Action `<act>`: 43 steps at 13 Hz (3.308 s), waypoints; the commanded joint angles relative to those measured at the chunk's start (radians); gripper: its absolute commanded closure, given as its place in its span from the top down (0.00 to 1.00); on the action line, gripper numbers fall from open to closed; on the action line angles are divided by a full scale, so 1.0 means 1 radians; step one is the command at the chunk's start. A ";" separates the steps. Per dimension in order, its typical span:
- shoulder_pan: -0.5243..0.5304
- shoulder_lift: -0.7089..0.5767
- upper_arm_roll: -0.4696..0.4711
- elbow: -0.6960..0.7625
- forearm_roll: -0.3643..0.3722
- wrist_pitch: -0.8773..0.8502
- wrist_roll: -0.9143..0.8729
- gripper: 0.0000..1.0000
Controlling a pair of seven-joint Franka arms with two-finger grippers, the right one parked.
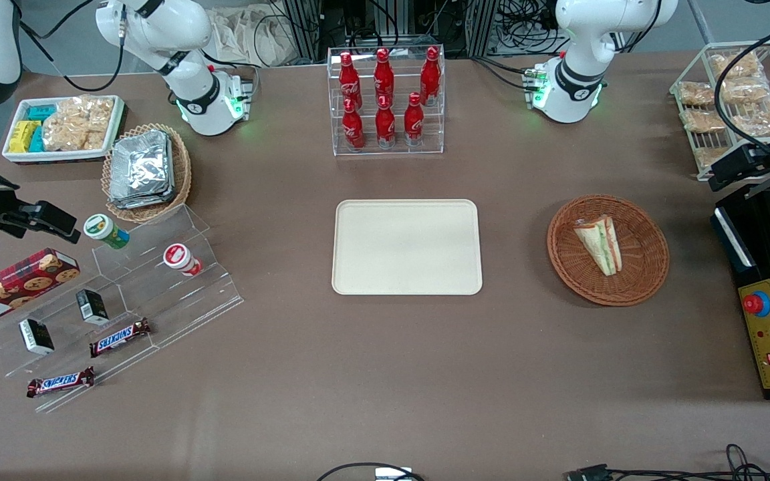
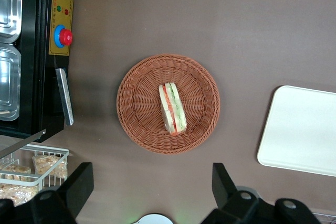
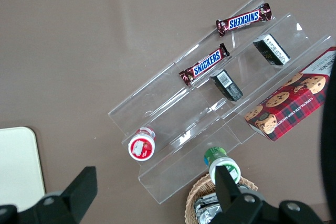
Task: Place sandwich from basket to tray
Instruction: 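Move the left gripper down over the wrapped sandwich in the wicker basket, then close the left gripper on the upright wrapped sandwich, then lift the sandwich up out of the basket with the left gripper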
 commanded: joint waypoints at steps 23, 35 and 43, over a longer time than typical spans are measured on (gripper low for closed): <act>-0.023 0.112 -0.007 -0.719 -0.045 0.726 -0.258 1.00; -0.030 0.198 -0.007 -0.840 -0.042 0.902 -0.252 0.97; -0.030 0.122 -0.007 -0.781 -0.042 0.722 -0.240 0.00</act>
